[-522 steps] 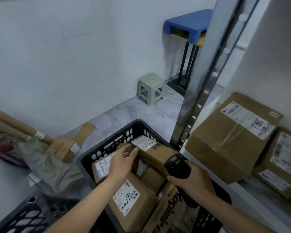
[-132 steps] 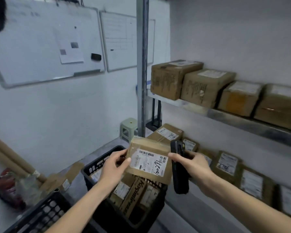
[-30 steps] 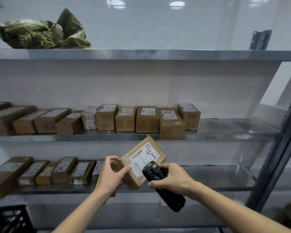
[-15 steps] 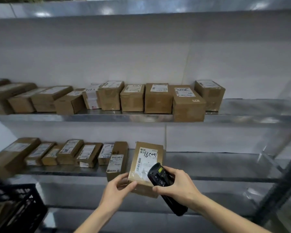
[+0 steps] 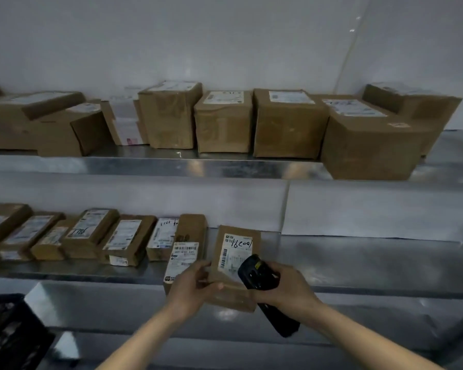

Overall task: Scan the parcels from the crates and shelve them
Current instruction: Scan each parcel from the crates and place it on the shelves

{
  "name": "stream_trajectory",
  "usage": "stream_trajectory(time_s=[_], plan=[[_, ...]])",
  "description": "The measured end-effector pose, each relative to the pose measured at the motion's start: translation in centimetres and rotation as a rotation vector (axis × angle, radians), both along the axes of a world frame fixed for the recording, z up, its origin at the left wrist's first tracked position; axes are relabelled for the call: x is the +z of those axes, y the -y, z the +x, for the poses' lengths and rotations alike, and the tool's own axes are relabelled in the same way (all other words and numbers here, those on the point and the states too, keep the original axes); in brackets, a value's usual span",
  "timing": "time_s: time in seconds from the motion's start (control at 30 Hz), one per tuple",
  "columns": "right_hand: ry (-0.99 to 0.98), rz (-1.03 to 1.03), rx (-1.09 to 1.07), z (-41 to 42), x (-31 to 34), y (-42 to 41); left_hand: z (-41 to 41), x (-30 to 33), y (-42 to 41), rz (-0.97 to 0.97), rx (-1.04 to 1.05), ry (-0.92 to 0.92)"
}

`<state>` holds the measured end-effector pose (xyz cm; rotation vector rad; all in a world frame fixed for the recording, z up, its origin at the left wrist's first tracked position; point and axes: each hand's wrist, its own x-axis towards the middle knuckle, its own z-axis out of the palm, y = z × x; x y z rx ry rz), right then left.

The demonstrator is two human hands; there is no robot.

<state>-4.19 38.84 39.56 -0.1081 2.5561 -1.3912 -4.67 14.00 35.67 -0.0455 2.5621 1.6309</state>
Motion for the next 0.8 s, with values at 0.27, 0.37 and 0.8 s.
stream_trajectory(time_s=[0.27, 0.37, 0.8], plan=[[0.028, 0.004, -0.012, -5.6, -4.1, 1.2, -5.2, -4.1, 0.6, -0.002, -0.019, 0.006], [0.06, -0.001, 0.01, -6.8, -5.1, 1.4, -6.2, -5.1, 0.8, -0.03, -0.011, 0.016], [0.073, -0.007, 0.068, -10.8, -7.7, 1.6, -8.7, -6.9, 0.0, -0.262, 0.053, 0.007]])
